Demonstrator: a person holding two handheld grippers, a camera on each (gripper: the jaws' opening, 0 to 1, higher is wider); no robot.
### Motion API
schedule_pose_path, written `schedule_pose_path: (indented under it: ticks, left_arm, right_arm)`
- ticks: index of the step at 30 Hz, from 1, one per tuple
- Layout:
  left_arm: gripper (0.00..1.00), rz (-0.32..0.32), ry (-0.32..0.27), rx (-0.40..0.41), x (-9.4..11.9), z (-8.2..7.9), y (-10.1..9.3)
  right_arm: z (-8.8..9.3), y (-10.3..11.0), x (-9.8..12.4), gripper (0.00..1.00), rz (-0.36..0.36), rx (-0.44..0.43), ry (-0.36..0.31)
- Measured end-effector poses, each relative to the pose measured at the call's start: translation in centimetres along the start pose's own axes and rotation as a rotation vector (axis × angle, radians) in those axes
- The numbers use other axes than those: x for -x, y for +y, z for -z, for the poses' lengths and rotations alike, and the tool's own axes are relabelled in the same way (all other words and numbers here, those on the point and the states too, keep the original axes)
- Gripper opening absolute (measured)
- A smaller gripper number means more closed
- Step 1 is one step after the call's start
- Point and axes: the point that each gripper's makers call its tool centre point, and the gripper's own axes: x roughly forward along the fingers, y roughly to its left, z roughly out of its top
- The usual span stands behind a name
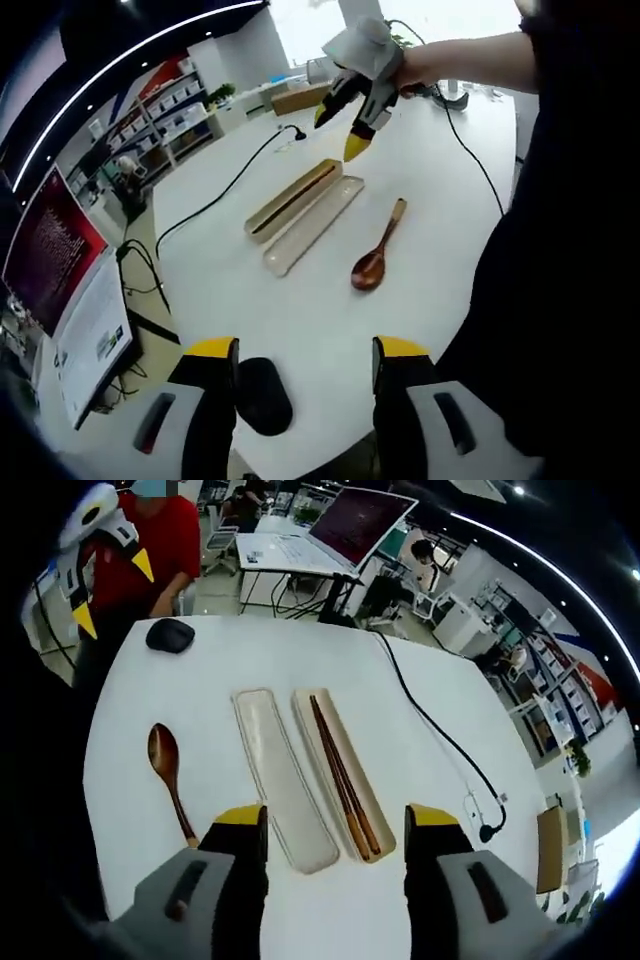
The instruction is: Arrange the utensils inside the cutlery case until each visible utensil rests in its matching compartment.
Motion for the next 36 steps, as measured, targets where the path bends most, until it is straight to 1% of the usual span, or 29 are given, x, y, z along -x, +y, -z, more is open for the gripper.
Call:
schedule_pose_path:
  ticks: [3,4,5,6,7,8,9,12,13,15,17,18,19,20,21,22,24,25,28,32,33,34,36]
  left_arm:
    - [0.55,0.005,0.002,-0.011,0.0,-0.3,-0.3]
    - [0.55,0.014,0.003,-0.014,-0.1,-0.5,-0.5]
    - [0.55,0.020,0.002,-0.017,-0.1,-0.6,-0.7]
    - [0.55,0.026,0.001,-0.023,-0.2,-0.9,-0.9]
    - [0.56,0.029,0.000,-0.028,-0.2,-1.0,-1.0]
    - [0.56,0.035,-0.006,-0.032,-0.2,-1.2,-1.1]
    - [0.56,0.046,-0.017,-0.032,-0.4,-1.4,-1.2]
    - [0.57,0.089,-0.016,-0.055,-1.0,-1.2,-1.4]
    - [0.57,0.102,-0.014,-0.068,-1.3,-1.1,-1.4]
    - [0.57,0.129,-0.020,-0.080,-2.1,-1.1,-1.1]
    - [0.58,0.157,-0.014,-0.093,-2.8,-1.3,-0.7]
    - [0.58,0.160,-0.018,-0.108,-2.9,-1.6,-0.5]
    - [0.59,0.162,-0.035,-0.119,-3.2,-2.3,-0.2]
    - [0.59,0.170,-0.043,-0.114,-3.4,-2.6,-0.1]
    - [0.61,0.191,-0.046,-0.104,-3.6,-2.9,-0.2]
    - [0.62,0.197,-0.049,-0.110,-3.7,-3.1,-0.2]
    - [0.63,0.228,-0.072,-0.143,-3.7,-3.6,-0.7]
    - [0.64,0.242,-0.078,-0.145,-3.7,-3.5,-0.7]
    - [0.65,0.239,-0.073,-0.149,-3.9,-2.9,-0.1]
    - [0.65,0.247,-0.085,-0.148,-3.4,-2.2,0.2]
    - [0.65,0.248,-0.087,-0.146,-3.3,-2.0,0.2]
    - [0.65,0.249,-0.087,-0.143,-3.2,-1.6,0.3]
    - [0.65,0.249,-0.091,-0.126,-3.0,-1.0,0.2]
  right_arm:
    - [1.3,0.5,0.8,0.56,0.006,0.009,0.015]
    - [2.0,0.6,1.1,0.57,0.015,0.008,0.029]
    - [2.5,0.7,1.4,0.58,0.021,-0.009,0.041]
    - [2.8,0.9,1.7,0.59,0.025,-0.045,0.032]
    - [3.1,1.3,1.9,0.61,0.014,-0.079,0.027]
    - [3.6,1.7,2.1,0.62,0.005,-0.080,0.033]
    - [3.9,1.8,2.3,0.62,0.010,-0.079,0.036]
    - [5.0,2.6,2.7,0.65,0.020,-0.094,0.060]
    - [5.3,3.0,2.9,0.66,0.020,-0.113,0.069]
    - [5.6,3.3,3.0,0.68,0.022,-0.124,0.078]
    - [5.9,3.8,3.4,0.69,0.023,-0.143,0.104]
    - [5.8,4.1,3.6,0.70,0.018,-0.144,0.107]
    - [5.6,4.5,3.8,0.70,0.015,-0.143,0.103]
    - [5.5,4.8,3.9,0.70,0.010,-0.141,0.100]
    - [5.3,5.4,3.8,0.71,-0.007,-0.126,0.104]
    - [5.3,5.8,3.8,0.71,-0.016,-0.112,0.110]
    - [5.1,6.6,3.8,0.71,-0.026,-0.103,0.130]
    - [4.6,7.0,3.8,0.71,-0.036,-0.098,0.120]
    - [3.8,8.0,3.5,0.70,-0.054,-0.097,0.108]
    - [3.6,9.4,3.3,0.69,-0.076,-0.065,0.133]
    - [3.5,9.6,3.3,0.66,-0.080,-0.053,0.135]
    - [3.4,10.1,3.3,0.62,-0.099,-0.028,0.135]
    - [3.4,11.0,3.2,0.57,-0.129,-0.027,0.150]
